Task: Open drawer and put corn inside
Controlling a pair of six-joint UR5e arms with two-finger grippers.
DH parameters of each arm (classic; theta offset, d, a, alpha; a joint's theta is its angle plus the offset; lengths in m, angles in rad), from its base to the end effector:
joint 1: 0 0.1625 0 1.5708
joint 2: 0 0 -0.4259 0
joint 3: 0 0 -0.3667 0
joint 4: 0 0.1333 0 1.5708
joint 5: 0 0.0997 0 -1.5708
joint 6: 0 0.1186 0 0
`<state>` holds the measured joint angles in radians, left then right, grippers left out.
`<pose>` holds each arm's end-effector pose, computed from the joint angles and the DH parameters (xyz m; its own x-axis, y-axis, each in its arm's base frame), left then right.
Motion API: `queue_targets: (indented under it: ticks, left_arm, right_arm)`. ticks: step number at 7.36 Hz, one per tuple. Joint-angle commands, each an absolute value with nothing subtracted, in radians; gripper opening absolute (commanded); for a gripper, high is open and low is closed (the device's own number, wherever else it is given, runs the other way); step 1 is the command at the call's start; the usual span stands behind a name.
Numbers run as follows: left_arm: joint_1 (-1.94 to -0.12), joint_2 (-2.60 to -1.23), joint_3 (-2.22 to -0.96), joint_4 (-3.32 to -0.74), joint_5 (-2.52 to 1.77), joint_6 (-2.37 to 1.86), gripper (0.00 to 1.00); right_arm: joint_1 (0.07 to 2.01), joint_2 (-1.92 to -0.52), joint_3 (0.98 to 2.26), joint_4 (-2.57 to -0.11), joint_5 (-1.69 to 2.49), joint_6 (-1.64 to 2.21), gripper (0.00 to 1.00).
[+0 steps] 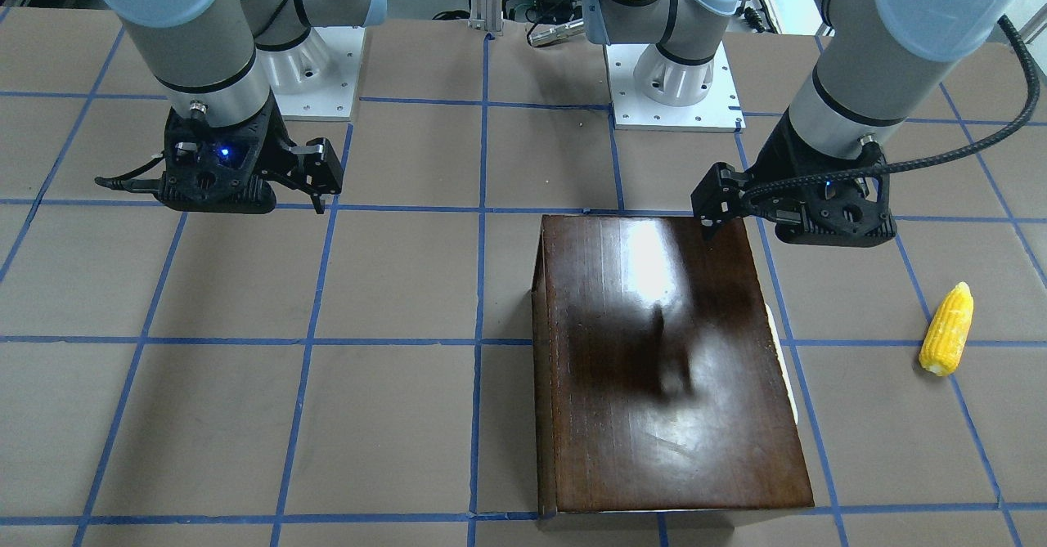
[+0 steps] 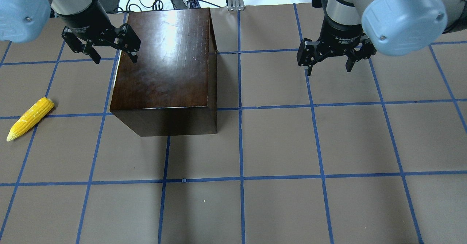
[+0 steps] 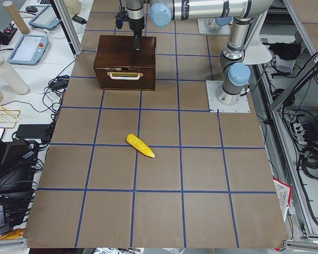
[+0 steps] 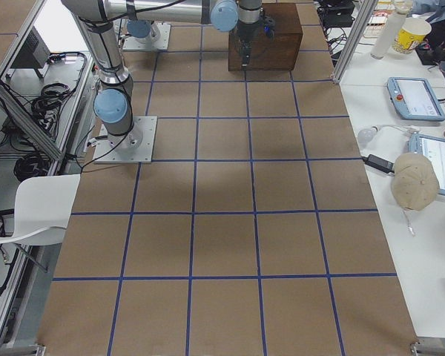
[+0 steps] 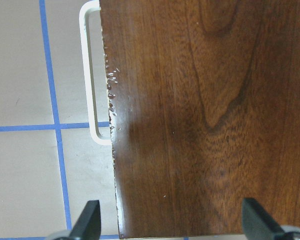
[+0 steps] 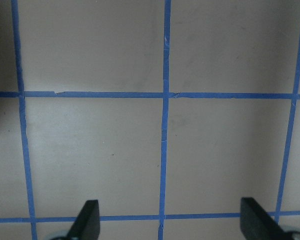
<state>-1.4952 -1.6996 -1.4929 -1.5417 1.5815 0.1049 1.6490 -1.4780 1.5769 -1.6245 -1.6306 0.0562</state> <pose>-0.0925 -0.5265 0.4455 -0.9995 0.0295 -0.0084 0.0293 0.9993 0.0228 0.1648 -0.4872 0.4276 -0.9978 -0.0246 0.0622 -0.0220 0.9989 0.0418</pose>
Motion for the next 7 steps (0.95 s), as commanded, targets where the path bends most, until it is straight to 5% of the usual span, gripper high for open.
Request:
queue_targets:
  ticks: [1, 7]
  left_arm:
    - [-1.494, -1.703, -1.496, -1.540, 1.580, 0.104, 1.00]
    - [-1.430, -1.721, -1.494, -1.514, 1.586, 0.106, 1.00]
  right_arm:
    - [1.649, -1.479, 1.577, -1.624, -1.631, 0.057, 1.00]
    - [1.649, -1.479, 1.577, -1.625, -1.631, 0.057, 1.00]
